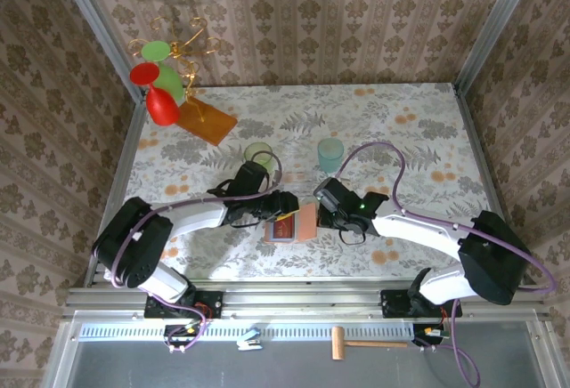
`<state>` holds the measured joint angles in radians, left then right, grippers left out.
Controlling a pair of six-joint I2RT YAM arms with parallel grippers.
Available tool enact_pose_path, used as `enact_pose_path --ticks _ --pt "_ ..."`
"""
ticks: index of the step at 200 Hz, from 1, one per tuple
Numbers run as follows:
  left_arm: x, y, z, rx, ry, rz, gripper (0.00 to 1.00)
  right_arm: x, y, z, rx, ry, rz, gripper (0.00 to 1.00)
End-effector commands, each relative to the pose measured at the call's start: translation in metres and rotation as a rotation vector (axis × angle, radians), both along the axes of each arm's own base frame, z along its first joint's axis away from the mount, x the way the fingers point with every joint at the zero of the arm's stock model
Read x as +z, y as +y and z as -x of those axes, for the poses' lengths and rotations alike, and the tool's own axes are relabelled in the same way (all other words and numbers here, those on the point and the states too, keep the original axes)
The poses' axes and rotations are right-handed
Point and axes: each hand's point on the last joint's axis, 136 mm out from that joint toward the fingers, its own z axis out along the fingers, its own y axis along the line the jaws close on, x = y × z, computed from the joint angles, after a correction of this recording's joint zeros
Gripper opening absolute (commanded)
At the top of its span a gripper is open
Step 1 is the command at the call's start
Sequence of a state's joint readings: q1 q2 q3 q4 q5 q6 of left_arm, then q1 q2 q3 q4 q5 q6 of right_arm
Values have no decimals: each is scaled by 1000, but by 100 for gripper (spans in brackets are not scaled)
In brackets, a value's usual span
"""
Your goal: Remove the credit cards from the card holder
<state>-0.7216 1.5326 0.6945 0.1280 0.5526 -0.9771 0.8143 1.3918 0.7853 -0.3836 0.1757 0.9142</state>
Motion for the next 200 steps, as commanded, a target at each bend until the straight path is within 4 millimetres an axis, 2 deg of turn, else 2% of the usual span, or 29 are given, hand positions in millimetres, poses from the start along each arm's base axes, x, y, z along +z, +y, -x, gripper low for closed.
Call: enact_pose_path --ticks 1,36,49,71,130,132,137,200 --pt "6 -14 -5 -5 -10 26 40 -16 -3 -3 0 14 24 0" --pt "-1 -25 -5 -14 13 50 38 -29 -1 -2 4 53 29 0" --pt "-2 -27 -4 -18 23 59 37 -28 -1 -2 3 57 31 0" --pt "-1 -31 -5 -23 27 71 37 -22 -3 -2 3 54 41 6" --pt "0 -38 -4 -45 31 71 36 4 -8 -1 3 28 39 18" --pt "-1 -38 -3 -45 32 70 36 12 -7 -1 4 11 23 18" --pt "0 -39 -4 -46 32 72 36 17 -7 -2 3 2 14 19" --pt "-9 -40 -3 -42 46 57 38 62 0 -1 22 -66 -91 25"
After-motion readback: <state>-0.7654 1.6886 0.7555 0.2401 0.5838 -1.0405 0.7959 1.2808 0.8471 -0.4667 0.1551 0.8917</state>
